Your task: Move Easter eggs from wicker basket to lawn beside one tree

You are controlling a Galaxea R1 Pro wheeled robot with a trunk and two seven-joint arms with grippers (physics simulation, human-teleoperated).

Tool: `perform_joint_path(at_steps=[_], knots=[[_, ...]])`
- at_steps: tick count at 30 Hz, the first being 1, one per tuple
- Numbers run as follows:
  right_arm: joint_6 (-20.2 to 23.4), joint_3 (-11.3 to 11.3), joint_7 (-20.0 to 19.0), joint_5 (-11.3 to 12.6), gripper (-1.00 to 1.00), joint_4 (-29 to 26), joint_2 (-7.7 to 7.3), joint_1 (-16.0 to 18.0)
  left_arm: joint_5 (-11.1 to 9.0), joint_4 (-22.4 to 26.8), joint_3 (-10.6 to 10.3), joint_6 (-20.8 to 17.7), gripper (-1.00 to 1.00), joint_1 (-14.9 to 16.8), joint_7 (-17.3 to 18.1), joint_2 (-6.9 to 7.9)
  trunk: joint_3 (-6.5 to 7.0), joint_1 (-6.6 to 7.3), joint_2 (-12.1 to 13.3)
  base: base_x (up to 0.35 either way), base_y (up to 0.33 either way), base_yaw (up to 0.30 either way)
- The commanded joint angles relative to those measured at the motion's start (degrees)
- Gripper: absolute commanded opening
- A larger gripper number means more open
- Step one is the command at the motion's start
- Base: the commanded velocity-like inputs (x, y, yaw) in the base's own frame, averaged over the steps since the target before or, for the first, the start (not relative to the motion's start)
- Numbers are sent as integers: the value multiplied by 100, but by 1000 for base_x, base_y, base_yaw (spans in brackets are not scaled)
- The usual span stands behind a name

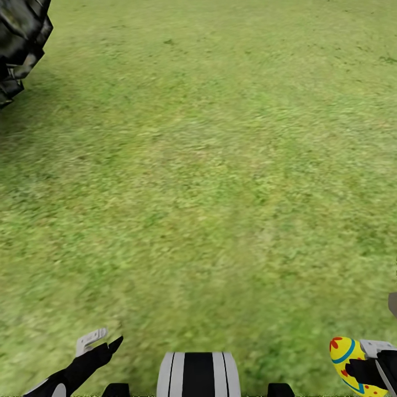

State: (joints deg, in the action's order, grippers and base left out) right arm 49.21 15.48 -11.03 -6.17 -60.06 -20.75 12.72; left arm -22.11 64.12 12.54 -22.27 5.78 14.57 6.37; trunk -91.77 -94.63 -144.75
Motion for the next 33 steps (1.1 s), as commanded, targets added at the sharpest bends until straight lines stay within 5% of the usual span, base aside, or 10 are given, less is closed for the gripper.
perform_joint_path(at_steps=[1,23,33], knots=[[20,8,-57,-60,-100,-6,1,2,-47,4,12,-49,100,2,14,-3,-26,-1,-3,0,0,0],[25,8,-57,-60,-100,-6,1,2,-47,84,24,-53,100,2,11,-4,-513,-58,-32,0,0,0],[24,8,-57,-60,-100,-6,1,2,-47,84,28,-52,100,2,11,-4,-624,-71,-39,0,0,0]])
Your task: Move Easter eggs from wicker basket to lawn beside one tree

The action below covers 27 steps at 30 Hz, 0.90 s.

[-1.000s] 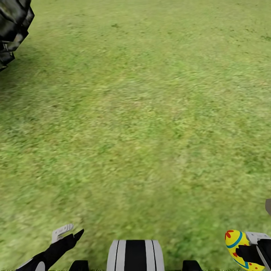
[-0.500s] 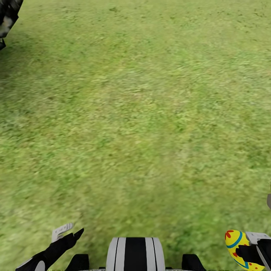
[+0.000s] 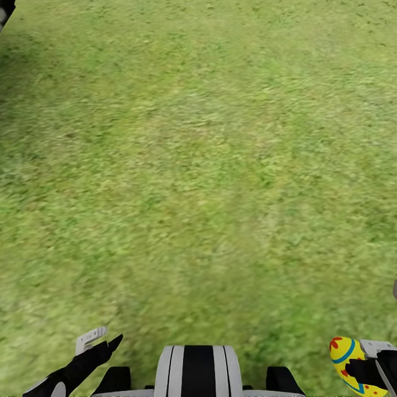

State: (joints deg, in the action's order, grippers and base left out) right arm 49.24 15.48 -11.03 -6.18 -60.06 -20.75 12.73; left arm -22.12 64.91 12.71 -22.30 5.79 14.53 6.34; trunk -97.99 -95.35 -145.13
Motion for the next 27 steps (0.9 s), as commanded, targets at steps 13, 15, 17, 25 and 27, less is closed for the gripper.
perform_joint_path(at_steps=[13,15,17,25,27], knots=[[23,8,-57,-59,-100,-6,1,2,-47,4,4,-54,100,2,16,-2,-114,-12,-8,0,0,0],[21,8,-57,-59,-100,-6,1,2,-47,4,4,-55,100,2,15,-2,-158,-17,-11,0,0,0],[23,8,-57,-59,-100,-6,1,2,-47,4,3,-50,100,2,15,-2,-180,-20,-12,0,0,0],[21,8,-57,-59,-100,-6,1,2,-47,3,5,-47,100,2,19,-2,-247,-28,-16,0,0,0],[20,8,-57,-59,-100,-6,1,2,-47,4,5,-47,100,2,20,-2,-247,-28,-16,0,0,0]])
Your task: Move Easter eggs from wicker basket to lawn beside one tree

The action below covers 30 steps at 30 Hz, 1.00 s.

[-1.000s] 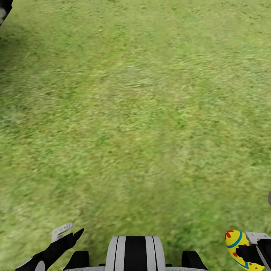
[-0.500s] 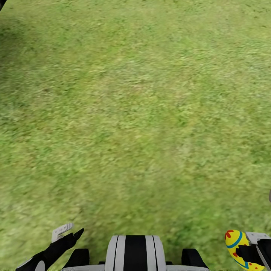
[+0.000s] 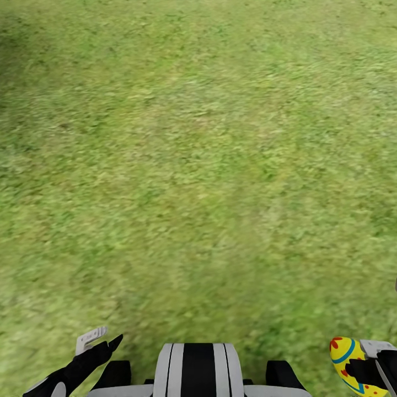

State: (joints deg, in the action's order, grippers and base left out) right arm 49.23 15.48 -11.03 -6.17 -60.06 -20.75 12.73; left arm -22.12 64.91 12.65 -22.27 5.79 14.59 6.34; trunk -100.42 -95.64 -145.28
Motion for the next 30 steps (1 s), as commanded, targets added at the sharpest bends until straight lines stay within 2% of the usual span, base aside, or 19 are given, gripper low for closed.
perform_joint_path(at_steps=[1,6,7,16,23,30], knots=[[18,8,-57,-59,-100,-6,1,2,-47,4,12,-49,100,1,15,-2,-3,1,-1,0,0,0],[9,8,-57,-59,-100,-14,1,2,-47,4,9,-49,100,1,12,-2,-11,1,-1,0,0,0],[4,8,-57,-59,100,-14,1,2,-47,4,13,-49,100,1,15,-2,-13,1,-1,0,0,0],[16,181,-57,-59,100,-15,1,2,-47,-4,11,-49,100,1,15,-2,-17,1,-1,0,0,0],[25,184,-57,-59,100,-15,10,2,-47,-4,18,-46,100,1,11,-2,138,19,8,-12,0,0],[25,184,-57,-59,100,-15,10,2,-47,-4,18,-49,100,1,9,-2,293,37,18,-176,0,0]])
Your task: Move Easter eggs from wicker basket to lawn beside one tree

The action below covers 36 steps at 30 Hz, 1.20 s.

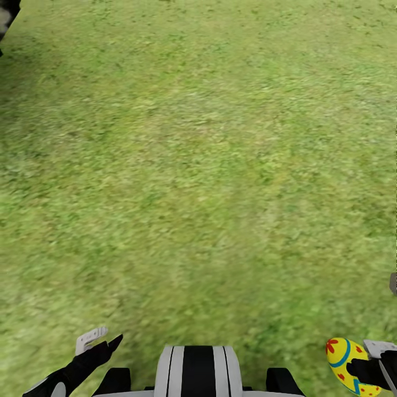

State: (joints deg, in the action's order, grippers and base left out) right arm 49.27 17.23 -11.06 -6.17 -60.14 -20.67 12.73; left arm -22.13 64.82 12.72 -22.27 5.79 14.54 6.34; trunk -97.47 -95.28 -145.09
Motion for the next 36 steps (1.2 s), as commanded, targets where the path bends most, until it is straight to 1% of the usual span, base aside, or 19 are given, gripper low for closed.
perform_joint_path(at_steps=[1,10,15,26,36], knots=[[21,8,-54,-61,100,-6,1,2,-46,4,11,-49,100,1,14,-2,20,4,0,-13,0,0],[27,8,-54,-60,100,-6,10,2,-46,4,11,-49,100,1,17,-2,219,27,12,-2,0,0],[29,8,-54,-60,100,-6,10,2,-55,0,11,-49,100,1,15,-2,330,40,19,-181,136,0],[30,8,-54,-60,100,-7,10,2,-55,-5,11,-49,100,1,16,-2,574,68,34,-16,8,0],[30,8,-54,-60,100,-15,1,2,-46,-5,11,-49,100,1,14,-2,795,94,47,-319,-117,0]])
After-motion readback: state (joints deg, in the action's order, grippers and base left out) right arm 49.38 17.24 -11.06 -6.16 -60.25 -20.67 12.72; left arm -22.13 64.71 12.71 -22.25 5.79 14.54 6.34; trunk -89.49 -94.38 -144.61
